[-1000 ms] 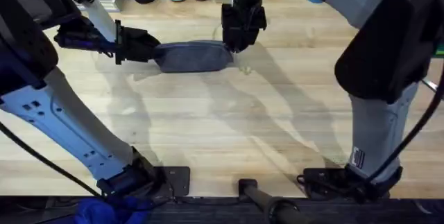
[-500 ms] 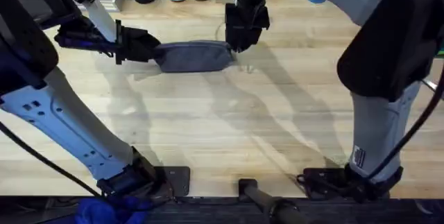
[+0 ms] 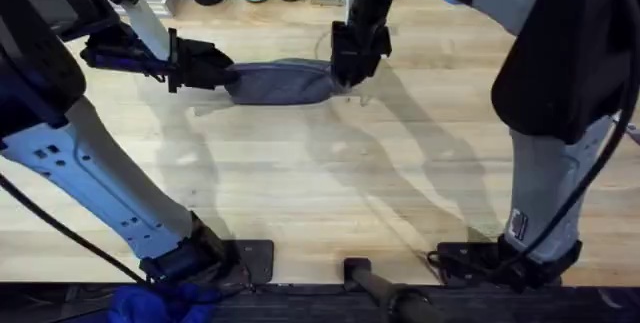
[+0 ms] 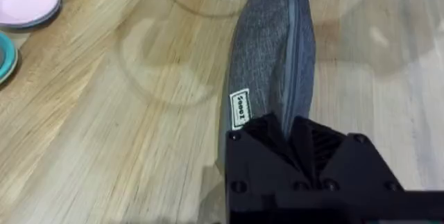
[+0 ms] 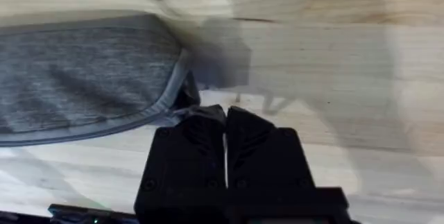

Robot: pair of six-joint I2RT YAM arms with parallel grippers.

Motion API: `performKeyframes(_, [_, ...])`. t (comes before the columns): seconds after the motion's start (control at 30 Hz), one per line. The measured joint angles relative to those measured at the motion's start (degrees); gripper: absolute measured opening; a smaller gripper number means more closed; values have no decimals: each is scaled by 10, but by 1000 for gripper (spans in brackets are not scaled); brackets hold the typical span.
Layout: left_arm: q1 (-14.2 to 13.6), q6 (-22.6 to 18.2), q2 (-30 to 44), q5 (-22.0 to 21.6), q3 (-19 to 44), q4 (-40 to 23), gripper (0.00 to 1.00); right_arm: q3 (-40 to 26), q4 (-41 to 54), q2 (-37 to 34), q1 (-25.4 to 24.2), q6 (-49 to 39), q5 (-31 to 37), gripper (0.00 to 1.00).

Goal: Unzip the bag, pick up the pens from the table one at a time and place them inside, then zip the bag closed.

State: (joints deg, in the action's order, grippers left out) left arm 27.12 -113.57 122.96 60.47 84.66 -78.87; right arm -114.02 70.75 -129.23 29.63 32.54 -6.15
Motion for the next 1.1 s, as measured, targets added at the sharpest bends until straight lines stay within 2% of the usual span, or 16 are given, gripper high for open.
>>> performKeyframes(0.13, [-2, 0, 0, 0, 0, 0, 41, 7, 2, 0, -15, -9, -6, 33])
performKeyframes(0.43, [0, 0, 0, 0, 0, 2, 41, 24, 36, 0, -67, -29, 54, 33])
performKeyframes(1.0, [1, 0, 0, 0, 0, 3, 41, 24, 27, 6, -61, -45, 68, 35])
performKeyframes(1.03, [1, 0, 0, 0, 0, 3, 41, 25, 25, 11, -61, -44, 68, 94])
performKeyframes(1.1, [1, 0, 0, 0, 0, 3, 41, 25, 21, 28, -61, -46, 69, 385])
